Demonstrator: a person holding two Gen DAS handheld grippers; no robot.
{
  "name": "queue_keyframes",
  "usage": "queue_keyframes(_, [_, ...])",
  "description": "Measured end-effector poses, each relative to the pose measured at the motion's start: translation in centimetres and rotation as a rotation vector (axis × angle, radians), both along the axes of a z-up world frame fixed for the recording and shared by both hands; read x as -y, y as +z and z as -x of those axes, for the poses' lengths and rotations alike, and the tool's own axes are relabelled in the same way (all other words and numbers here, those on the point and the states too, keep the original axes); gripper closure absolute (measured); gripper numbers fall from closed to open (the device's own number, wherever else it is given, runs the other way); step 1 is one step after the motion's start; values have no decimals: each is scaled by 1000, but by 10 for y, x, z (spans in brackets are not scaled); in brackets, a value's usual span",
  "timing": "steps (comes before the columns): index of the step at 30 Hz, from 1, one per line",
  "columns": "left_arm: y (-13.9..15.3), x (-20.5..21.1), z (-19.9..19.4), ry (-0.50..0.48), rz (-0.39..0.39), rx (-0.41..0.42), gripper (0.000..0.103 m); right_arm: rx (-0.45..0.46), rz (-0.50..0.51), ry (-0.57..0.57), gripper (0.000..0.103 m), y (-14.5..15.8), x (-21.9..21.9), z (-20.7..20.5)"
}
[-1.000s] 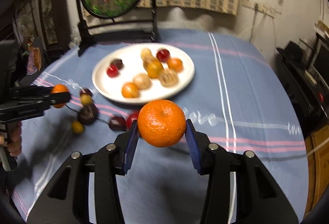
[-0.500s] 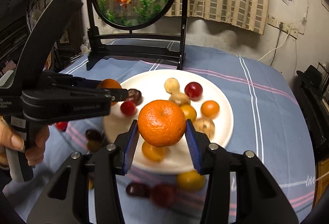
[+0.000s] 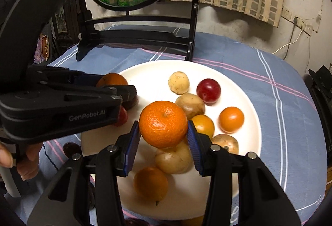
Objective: Organize fruits
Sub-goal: 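Carry both mandarins onto the white plate and open both tools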
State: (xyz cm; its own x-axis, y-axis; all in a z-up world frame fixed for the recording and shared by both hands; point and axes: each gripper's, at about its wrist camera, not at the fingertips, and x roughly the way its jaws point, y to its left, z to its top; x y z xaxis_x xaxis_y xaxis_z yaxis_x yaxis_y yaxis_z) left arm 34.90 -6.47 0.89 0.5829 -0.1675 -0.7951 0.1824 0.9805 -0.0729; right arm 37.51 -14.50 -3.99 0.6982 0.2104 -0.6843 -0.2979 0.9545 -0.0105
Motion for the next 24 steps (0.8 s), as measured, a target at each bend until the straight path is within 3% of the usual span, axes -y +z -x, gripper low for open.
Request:
queue_keyframes(13, [-7,20,5,3,-62,24,58,-25,20,-24,57,-5,-3,-4])
queue_keyframes(24, [-14,21,-3,14,-58,15,57,-36,17,-28,57,-11,-4,-16])
